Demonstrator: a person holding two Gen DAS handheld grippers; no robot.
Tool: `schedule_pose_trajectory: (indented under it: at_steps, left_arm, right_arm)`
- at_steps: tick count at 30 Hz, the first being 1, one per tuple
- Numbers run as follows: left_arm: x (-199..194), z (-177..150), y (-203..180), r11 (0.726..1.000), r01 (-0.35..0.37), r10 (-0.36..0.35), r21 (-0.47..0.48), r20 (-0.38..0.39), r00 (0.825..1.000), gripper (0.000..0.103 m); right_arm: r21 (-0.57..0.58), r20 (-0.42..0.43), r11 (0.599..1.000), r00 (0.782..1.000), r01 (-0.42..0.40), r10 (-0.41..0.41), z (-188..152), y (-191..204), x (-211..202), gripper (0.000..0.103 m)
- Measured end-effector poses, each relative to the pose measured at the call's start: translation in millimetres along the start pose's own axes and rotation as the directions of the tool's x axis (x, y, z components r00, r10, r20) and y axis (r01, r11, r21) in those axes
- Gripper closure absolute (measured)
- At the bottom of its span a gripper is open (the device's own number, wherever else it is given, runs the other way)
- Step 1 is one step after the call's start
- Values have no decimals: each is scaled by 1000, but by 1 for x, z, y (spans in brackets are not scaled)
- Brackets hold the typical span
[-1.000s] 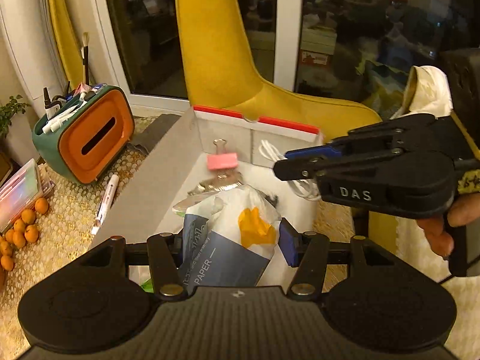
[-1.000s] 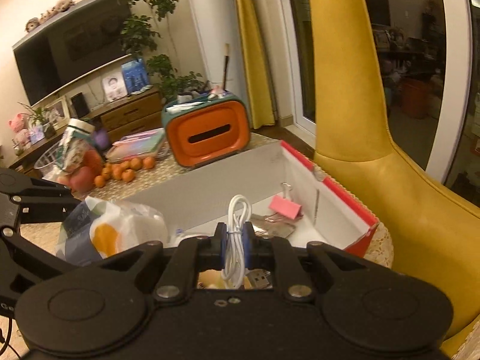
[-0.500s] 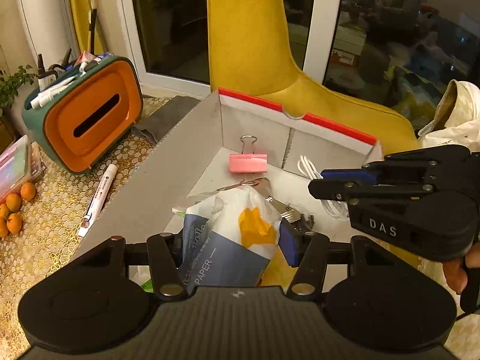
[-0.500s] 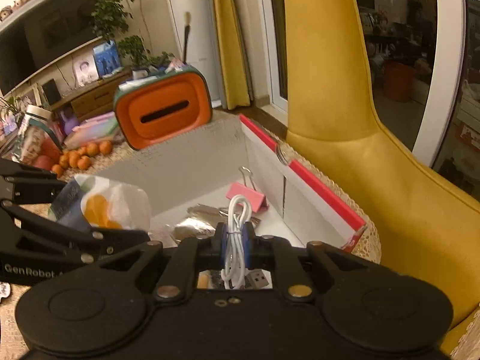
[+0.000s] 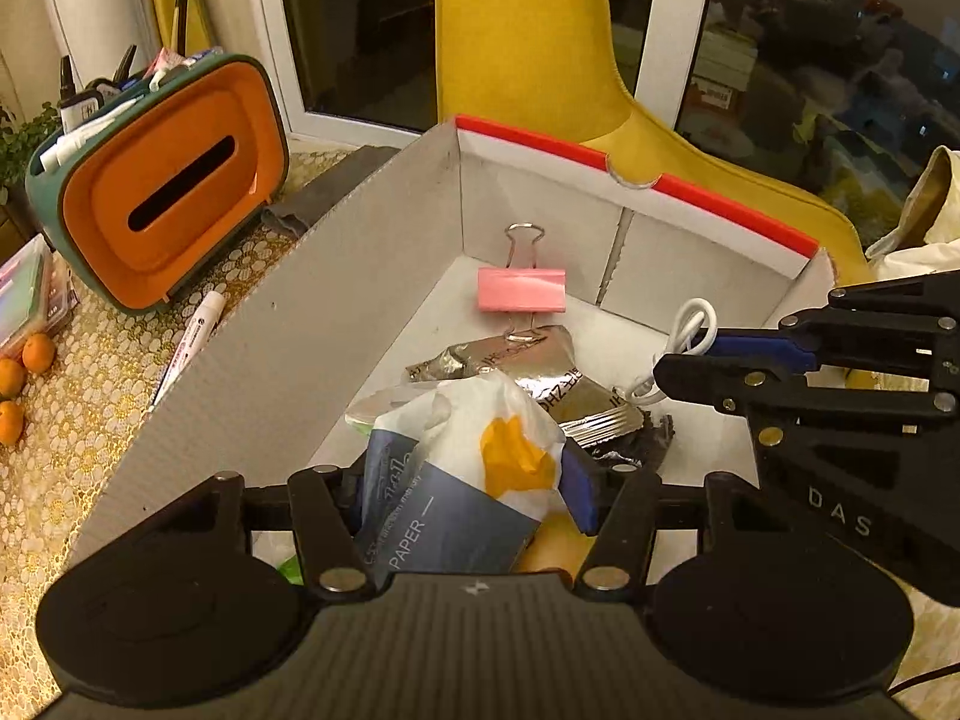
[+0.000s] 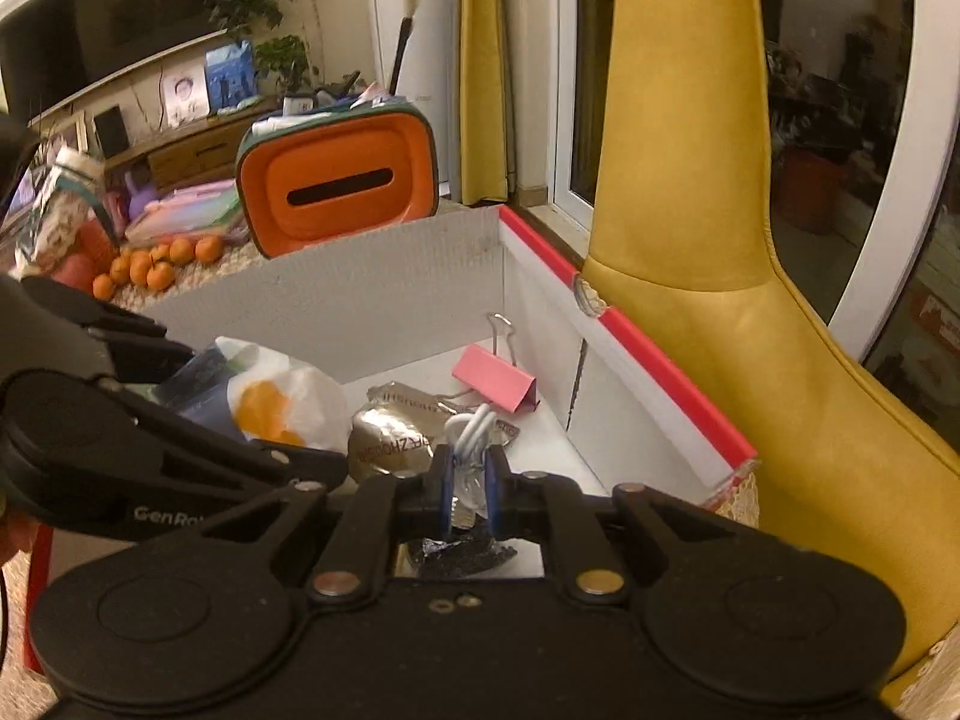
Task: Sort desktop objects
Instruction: 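Lower both held items into the box and open both tools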
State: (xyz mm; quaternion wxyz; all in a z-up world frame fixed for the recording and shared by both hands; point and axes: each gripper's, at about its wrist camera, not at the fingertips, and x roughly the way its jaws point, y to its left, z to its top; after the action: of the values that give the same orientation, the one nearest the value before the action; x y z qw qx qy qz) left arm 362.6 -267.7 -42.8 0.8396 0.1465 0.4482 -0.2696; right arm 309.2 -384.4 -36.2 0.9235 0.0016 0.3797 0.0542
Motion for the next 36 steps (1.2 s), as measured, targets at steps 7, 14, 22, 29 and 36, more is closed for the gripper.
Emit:
schedule_pose_trajectory:
  at_steps: [7, 14, 22, 29, 36]
  left_arm:
    - [4, -6, 0, 1000, -12, 12, 11, -9, 1000, 37]
    - [-7, -14, 7, 999, 8, -8, -32, 19, 1000, 25]
    - [-28, -21, 4, 998, 26, -23, -49, 59, 998, 25]
    - [-52, -26, 5, 995, 59, -50, -80, 103, 993, 25]
    - [-77, -38, 4, 997, 48, -38, -66, 149, 988, 17]
  right_arm:
    - [-23, -15, 1000, 1000, -5, 4, 0, 4, 0, 83]
    - [-39, -2, 999, 1000, -2, 2, -4, -1, -12, 56]
    - [-78, 29, 997, 999, -14, 17, -9, 0, -33, 39]
    - [-55, 62, 997, 997, -52, 55, -7, 2, -52, 29]
    - [-3, 100, 994, 989, -106, 106, -7, 2, -70, 21]
